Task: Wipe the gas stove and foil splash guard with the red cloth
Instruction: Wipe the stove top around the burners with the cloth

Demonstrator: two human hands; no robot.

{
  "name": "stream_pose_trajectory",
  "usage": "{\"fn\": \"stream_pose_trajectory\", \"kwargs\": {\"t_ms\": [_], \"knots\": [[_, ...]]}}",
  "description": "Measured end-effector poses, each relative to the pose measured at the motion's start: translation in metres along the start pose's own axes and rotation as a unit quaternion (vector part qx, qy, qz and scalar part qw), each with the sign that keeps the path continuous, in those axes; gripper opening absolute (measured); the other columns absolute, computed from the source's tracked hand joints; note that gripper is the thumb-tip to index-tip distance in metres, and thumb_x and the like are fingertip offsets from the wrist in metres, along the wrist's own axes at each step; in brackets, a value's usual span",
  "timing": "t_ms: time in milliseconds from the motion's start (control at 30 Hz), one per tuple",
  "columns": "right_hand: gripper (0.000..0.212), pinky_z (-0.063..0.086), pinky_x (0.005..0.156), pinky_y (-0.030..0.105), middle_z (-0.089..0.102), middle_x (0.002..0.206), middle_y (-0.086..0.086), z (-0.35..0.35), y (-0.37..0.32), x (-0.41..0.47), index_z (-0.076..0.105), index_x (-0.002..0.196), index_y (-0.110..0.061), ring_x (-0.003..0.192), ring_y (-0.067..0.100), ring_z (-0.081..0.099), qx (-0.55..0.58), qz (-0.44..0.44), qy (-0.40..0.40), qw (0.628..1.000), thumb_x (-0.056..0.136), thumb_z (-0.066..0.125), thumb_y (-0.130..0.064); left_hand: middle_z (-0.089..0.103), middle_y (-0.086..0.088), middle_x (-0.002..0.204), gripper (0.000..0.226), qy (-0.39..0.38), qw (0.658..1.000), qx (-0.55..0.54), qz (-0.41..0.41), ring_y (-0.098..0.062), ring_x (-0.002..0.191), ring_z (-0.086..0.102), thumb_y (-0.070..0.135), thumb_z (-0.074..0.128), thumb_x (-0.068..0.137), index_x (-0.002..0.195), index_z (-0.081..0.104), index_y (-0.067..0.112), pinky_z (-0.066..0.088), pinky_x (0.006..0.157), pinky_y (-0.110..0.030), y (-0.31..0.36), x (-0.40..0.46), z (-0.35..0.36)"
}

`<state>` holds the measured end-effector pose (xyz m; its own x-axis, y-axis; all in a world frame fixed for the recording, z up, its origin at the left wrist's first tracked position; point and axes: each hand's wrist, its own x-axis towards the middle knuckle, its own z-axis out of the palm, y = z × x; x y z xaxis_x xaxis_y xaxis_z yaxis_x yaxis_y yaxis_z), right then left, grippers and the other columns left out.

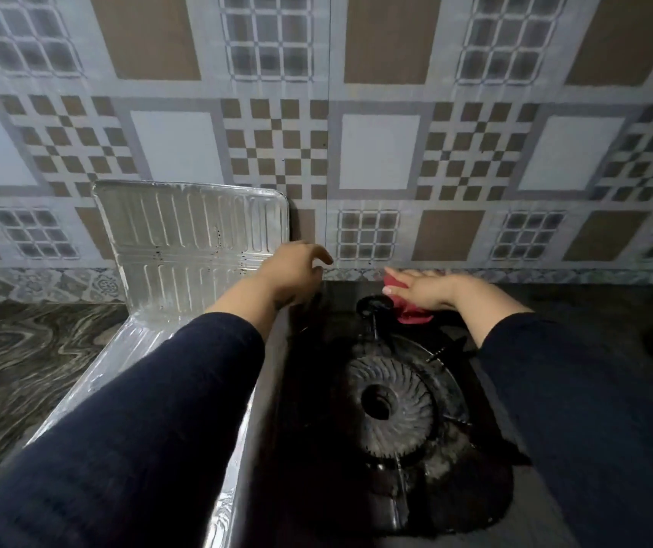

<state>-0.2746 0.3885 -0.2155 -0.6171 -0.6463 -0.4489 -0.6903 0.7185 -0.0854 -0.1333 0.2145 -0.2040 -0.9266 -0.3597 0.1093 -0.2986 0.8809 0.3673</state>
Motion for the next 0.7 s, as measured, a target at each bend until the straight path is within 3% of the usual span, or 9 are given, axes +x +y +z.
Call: {"fn": "stream_pose_trajectory", "kwargs": {"t_ms": [133, 300, 533, 700], "knots": [[0.065, -0.011, 0.115, 0.055, -0.014, 0.160, -0.002, 0.014, 0.035, -0.018, -0.011, 0.149, -0.034, 0.147, 0.022, -0.015, 0.008, 0.046, 0.031, 0.998, 0.095, 0.014, -0.061, 0.055, -0.009, 0.135, 0.034, -0.028, 0.999, -0.009, 0.034, -0.027, 0.123, 0.051, 0.018, 0.046, 0.092, 0.123, 0.059, 0.021, 0.042, 0.103, -0.037, 0.039, 0.013, 0.015], [0.065, -0.015, 0.112, 0.058, -0.019, 0.159, -0.006, 0.038, 0.063, -0.050, -0.009, 0.150, -0.034, 0.146, 0.019, -0.019, 0.055, 0.107, 0.089, 0.989, 0.096, 0.016, -0.059, 0.054, -0.011, 0.135, 0.035, -0.056, 0.996, -0.002, 0.075, -0.029, 0.119, 0.054, 0.018, 0.044, 0.094, 0.126, 0.057, 0.020, 0.044, 0.093, -0.034, 0.090, 0.013, 0.031], [0.065, -0.010, 0.114, 0.058, -0.014, 0.160, -0.002, 0.076, 0.092, -0.115, -0.002, 0.152, -0.029, 0.147, 0.024, -0.015, 0.114, 0.218, 0.147, 0.958, 0.096, 0.015, -0.058, 0.060, -0.010, 0.129, 0.035, -0.075, 0.985, 0.024, 0.151, -0.031, 0.118, 0.055, 0.018, 0.044, 0.090, 0.120, 0.062, 0.020, 0.046, 0.098, -0.038, 0.137, -0.009, 0.045], [0.066, -0.009, 0.116, 0.056, -0.015, 0.160, 0.000, 0.106, 0.095, -0.168, -0.002, 0.152, -0.028, 0.147, 0.025, -0.014, 0.127, 0.253, 0.163, 0.945, 0.096, 0.014, -0.057, 0.061, -0.005, 0.128, 0.036, -0.102, 0.978, -0.003, 0.183, -0.025, 0.117, 0.057, 0.012, 0.050, 0.088, 0.121, 0.061, 0.020, 0.043, 0.091, -0.027, 0.181, -0.036, 0.053]]}}
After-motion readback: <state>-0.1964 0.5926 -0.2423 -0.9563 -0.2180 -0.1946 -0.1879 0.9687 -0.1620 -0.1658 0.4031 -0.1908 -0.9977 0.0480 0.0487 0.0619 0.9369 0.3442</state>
